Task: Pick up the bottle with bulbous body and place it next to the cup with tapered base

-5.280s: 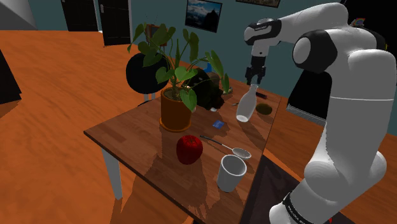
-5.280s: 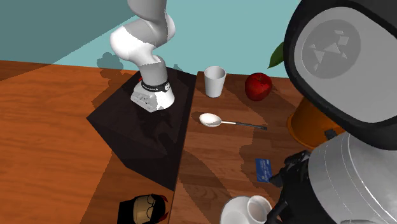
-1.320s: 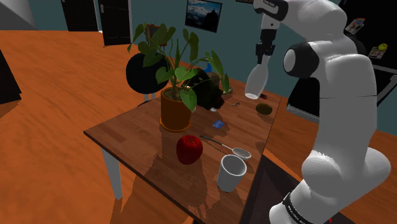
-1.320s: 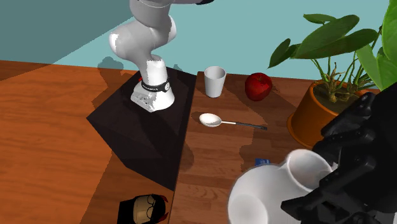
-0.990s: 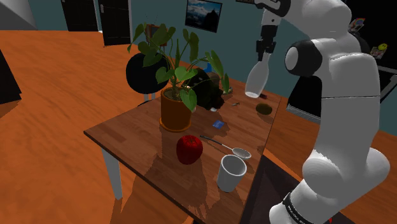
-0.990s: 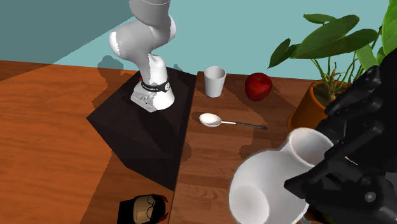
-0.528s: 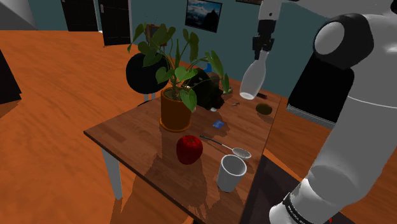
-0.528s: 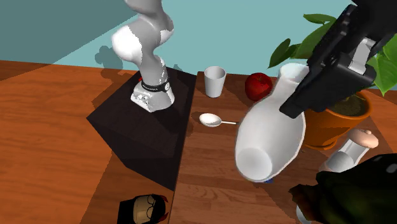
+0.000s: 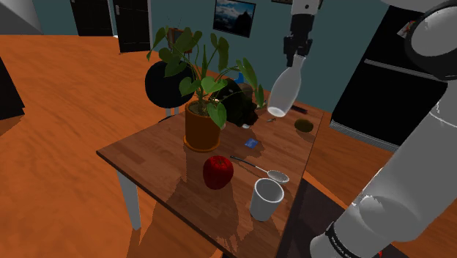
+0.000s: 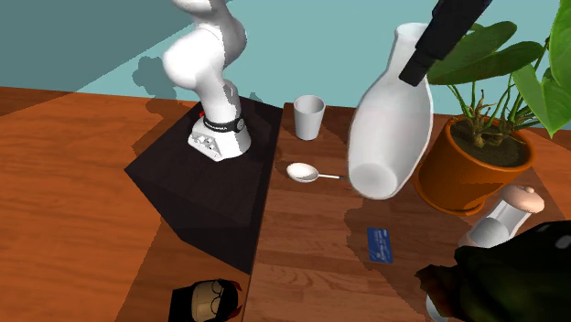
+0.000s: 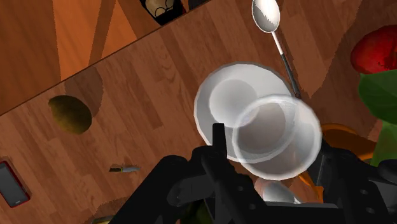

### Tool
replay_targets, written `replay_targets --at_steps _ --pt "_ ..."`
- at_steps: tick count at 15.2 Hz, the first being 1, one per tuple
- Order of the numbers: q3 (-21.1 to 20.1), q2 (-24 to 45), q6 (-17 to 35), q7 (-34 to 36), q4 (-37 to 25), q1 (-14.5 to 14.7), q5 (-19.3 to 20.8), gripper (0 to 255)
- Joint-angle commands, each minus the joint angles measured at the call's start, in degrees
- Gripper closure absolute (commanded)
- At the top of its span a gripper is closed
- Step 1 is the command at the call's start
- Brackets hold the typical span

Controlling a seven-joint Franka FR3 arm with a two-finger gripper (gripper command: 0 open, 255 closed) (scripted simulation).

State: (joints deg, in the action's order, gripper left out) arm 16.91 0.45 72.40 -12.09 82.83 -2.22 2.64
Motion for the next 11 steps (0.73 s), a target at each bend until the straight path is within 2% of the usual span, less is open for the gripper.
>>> replay_targets --at_steps 1,11 --pt "-1.4 -3.1 -0.4 2.9 2.7 1.4 0.4 255" --pt "-9.6 -12.0 -3.4 17.6 8.8 7.3 -1.7 255"
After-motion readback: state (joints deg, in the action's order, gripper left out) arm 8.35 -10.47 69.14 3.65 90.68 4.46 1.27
